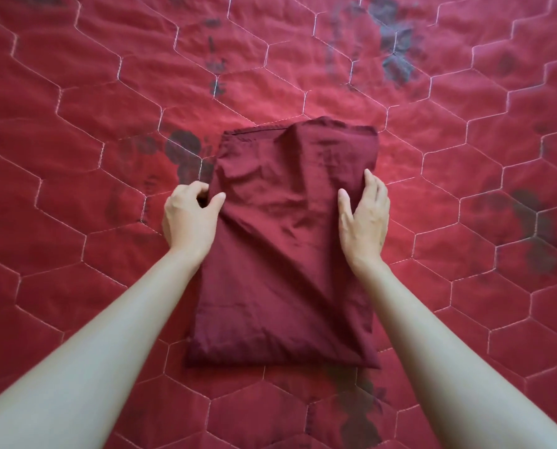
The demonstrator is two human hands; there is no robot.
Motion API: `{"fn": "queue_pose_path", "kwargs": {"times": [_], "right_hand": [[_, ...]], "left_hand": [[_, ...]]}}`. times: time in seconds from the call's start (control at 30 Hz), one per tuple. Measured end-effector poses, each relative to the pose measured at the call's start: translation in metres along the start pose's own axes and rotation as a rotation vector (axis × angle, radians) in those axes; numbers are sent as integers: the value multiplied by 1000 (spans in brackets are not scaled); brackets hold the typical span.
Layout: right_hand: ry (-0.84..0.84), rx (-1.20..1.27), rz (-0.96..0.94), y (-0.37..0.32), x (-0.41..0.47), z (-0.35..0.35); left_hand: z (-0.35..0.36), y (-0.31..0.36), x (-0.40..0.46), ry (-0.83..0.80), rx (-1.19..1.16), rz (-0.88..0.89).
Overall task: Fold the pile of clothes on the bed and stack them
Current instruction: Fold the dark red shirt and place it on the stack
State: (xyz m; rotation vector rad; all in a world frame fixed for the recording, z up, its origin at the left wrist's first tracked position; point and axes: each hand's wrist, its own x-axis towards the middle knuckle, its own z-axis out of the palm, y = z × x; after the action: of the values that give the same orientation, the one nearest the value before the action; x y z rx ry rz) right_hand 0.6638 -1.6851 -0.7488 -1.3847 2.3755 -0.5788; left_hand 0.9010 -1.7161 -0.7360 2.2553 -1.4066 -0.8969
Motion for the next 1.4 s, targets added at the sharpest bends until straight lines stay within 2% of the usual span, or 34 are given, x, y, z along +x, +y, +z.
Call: {"fn": "queue_pose_path", "kwargs": {"times": [0.1,0.3,0.37,0.5,0.63,0.7,0.8,0.9,1.07,1.23,1.3,1.4], "right_hand": [[29,56,10,-2,15,1],[30,163,143,-5,39,3],[50,208,170,-4,44,1],[79,247,182,-4,50,0],[28,226,202,-3,52,2],[30,213,236,-3,54,1],[65,195,247,-2,54,-2],[67,133,239,-5,55,-5],[96,14,165,-12,57,-5],[61,47,310,-6,68,-11],[73,18,203,-10,66,-12],[160,-56,-165,-30,50,-9]], "left_hand": [[6,18,20,-3,-31,52],[15,47,57,-85,-116,-46],[10,45,61,-95,-147,-30],[-5,23,62,-84,-452,-86],[-8,9,60,-172,-525,-193],[-11,10,61,-231,-547,-177],[-13,7,61,-205,-527,-79],[-9,0,62,-97,-510,-95],[1,-1,59,89,-258,-19],[0,6,56,123,-244,-31],[-3,11,49,190,-116,61],[-4,20,36,317,122,474]]}}
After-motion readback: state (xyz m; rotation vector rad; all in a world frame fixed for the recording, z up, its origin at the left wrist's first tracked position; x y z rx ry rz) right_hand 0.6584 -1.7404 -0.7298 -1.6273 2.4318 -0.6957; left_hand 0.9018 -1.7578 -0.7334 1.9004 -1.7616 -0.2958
